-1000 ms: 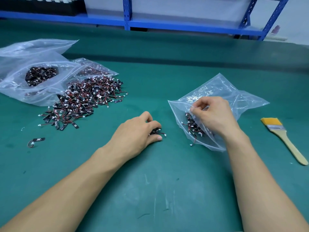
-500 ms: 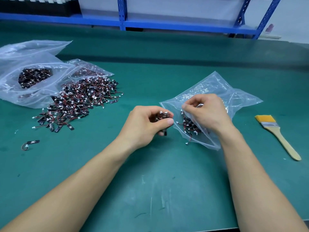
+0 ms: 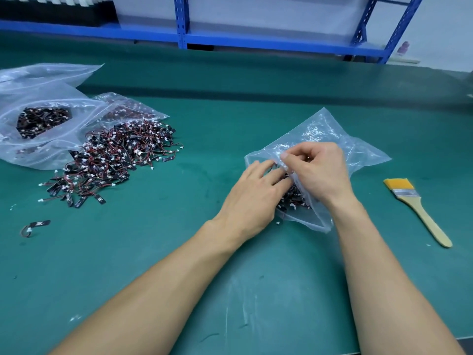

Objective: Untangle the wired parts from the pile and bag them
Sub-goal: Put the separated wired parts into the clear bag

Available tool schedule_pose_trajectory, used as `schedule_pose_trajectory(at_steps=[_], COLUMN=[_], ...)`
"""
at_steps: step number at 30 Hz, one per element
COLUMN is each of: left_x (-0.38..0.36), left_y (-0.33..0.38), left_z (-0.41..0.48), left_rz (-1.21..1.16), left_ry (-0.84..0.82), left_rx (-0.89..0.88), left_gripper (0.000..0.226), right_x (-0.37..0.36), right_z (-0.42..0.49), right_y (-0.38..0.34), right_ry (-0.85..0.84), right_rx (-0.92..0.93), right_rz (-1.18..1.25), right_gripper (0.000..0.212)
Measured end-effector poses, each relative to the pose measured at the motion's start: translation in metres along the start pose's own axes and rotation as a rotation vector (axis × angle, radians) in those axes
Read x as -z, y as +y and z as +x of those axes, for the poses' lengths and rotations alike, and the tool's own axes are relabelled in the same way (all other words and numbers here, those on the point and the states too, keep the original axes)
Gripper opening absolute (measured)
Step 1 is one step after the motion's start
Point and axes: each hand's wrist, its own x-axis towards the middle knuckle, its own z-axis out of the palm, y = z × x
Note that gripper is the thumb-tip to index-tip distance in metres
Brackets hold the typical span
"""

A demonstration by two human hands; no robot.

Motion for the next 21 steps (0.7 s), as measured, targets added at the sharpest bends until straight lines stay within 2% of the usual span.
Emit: schedule_pose_trajectory(at_steps=[6,13,18,21], left_x=[0.007,0.021,0.02,0.013], left_y=[0.0,-0.008,-0.011,-0.007], left_z=[-0.003,-0.011,-0.015,-0.016], left_rz=[-0.013,-0.048,-0.025,-0.007], left_ry=[0.011,-0.015,-0.119,-0.164], left_rx=[0.039,0.119,-0.051,-0.098], left_gripper=[0.031,0.036,0.037,0.055], right_x=[-0.005,-0.005,-0.006,-0.006], right_z=[-0.002,-0.001,-0.001,0.0], right_y=[0.0,0.004,0.004,0.003], right_ry=[-0.023,-0.019,-0.038,-0.05], right_rx=[0.02,0.02,0.013,0.001], right_rz=[0.008,-0.014,-0.037,-0.02], right_gripper=[0.009,0.011,0.015,0.018])
